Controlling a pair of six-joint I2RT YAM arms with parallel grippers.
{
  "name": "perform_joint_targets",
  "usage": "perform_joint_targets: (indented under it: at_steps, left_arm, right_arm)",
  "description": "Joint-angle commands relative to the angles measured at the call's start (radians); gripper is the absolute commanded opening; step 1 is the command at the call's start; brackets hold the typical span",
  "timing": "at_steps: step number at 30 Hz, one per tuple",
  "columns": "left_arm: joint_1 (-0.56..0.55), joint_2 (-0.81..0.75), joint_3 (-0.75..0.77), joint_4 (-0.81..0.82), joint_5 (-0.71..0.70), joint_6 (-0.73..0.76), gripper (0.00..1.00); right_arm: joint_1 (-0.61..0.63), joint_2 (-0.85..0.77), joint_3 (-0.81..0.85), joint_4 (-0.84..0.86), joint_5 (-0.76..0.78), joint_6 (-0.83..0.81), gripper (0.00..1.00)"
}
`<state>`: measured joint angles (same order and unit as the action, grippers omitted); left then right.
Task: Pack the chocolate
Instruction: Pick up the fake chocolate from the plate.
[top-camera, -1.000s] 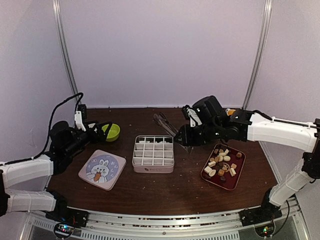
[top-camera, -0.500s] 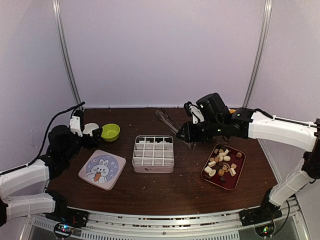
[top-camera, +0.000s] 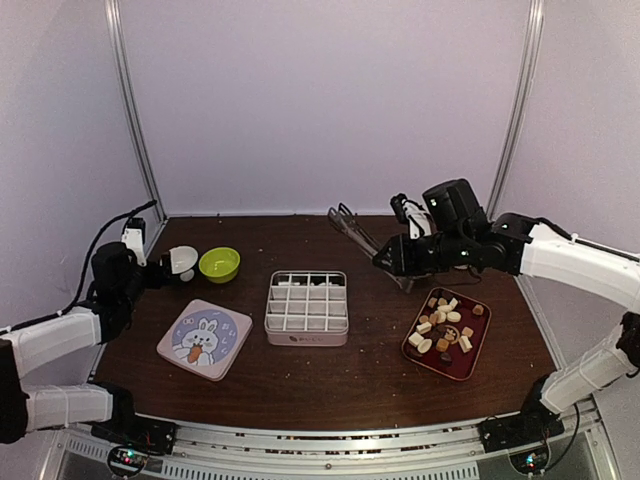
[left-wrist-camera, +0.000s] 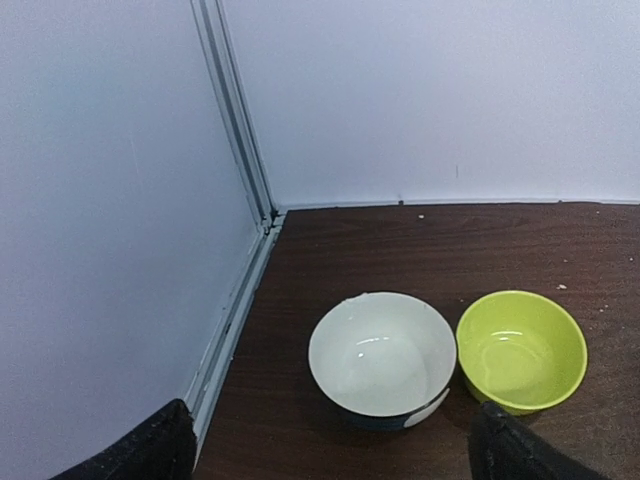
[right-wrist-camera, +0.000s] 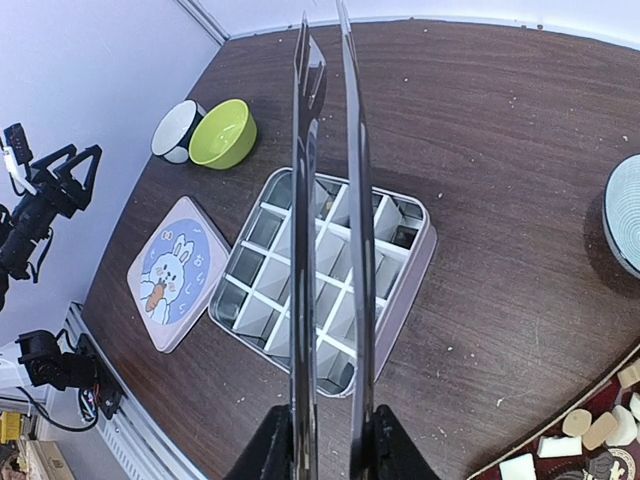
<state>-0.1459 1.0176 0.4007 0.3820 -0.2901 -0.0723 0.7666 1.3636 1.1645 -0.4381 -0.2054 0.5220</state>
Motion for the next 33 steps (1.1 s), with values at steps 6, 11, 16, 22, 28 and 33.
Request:
perform_joint_targets:
  at_steps: [6, 11, 16, 22, 28, 33]
  left_arm:
    - [0.085, 0.146, 0.006, 0.261, 0.015, 0.079, 0.98]
    - [0.088, 0.165, 0.028, 0.226, 0.047, 0.078, 0.98]
    - [0.086, 0.105, 0.012, 0.174, 0.122, 0.075, 0.98]
    - [0.086, 0.075, -0.052, 0.281, 0.073, 0.07, 0.98]
    - [0.086, 0.069, -0.059, 0.255, 0.146, 0.09, 0.98]
    - [0.087, -0.042, -0.065, 0.187, 0.152, 0.047, 0.98]
  right_arm:
    - [-0.035, -0.131, -0.092, -0.008, 0.008, -0.011, 0.24]
    - [-0.053, -0.175, -0.125, -0.055, 0.032, -0.014, 0.24]
    - [-0.061, -0.204, -0.155, -0.129, 0.064, -0.011, 0.23]
    - [-0.064, -0.264, -0.194, -0.213, 0.106, 0.014, 0.23]
    - [-0.072, -0.336, -0.235, -0.33, 0.184, 0.057, 0.23]
    - [-0.077, -0.393, -0.29, -0.415, 0.179, 0.096, 0.23]
